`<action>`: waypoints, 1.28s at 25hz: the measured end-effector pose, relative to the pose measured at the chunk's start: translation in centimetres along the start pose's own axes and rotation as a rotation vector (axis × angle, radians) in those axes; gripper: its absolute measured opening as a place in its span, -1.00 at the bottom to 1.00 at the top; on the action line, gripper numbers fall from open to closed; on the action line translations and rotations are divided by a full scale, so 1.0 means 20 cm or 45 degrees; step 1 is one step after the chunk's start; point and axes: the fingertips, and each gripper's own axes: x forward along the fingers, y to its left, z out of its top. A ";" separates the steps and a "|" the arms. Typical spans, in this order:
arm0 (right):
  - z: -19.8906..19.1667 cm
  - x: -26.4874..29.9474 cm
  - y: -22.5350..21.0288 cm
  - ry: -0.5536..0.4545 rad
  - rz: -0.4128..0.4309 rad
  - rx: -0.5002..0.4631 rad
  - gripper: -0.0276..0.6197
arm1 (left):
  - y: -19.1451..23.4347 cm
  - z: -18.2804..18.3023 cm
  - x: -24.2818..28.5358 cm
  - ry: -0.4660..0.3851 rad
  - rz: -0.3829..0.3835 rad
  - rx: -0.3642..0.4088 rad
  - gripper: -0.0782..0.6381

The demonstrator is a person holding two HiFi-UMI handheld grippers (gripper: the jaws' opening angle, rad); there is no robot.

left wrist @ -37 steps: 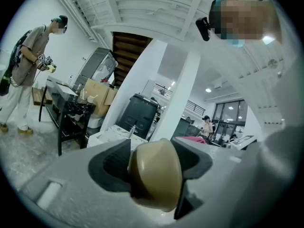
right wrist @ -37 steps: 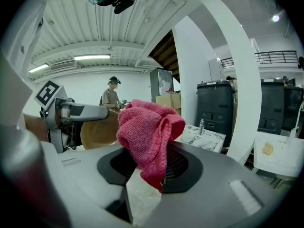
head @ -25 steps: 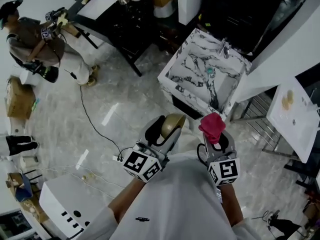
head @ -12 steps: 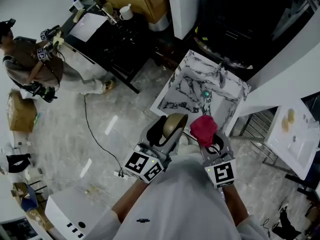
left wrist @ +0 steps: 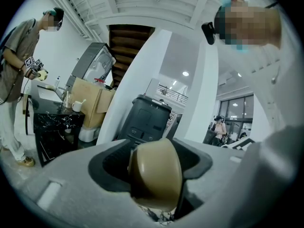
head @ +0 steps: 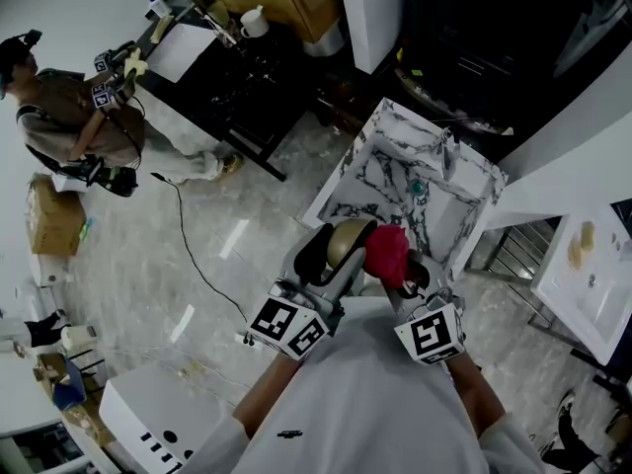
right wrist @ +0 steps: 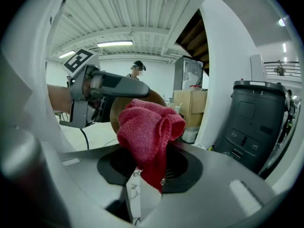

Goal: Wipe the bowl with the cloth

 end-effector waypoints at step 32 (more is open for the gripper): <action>0.21 0.13 0.04 -0.113 0.015 -0.242 -0.49 | -0.09 -0.03 0.15 0.102 -0.170 0.036 -0.02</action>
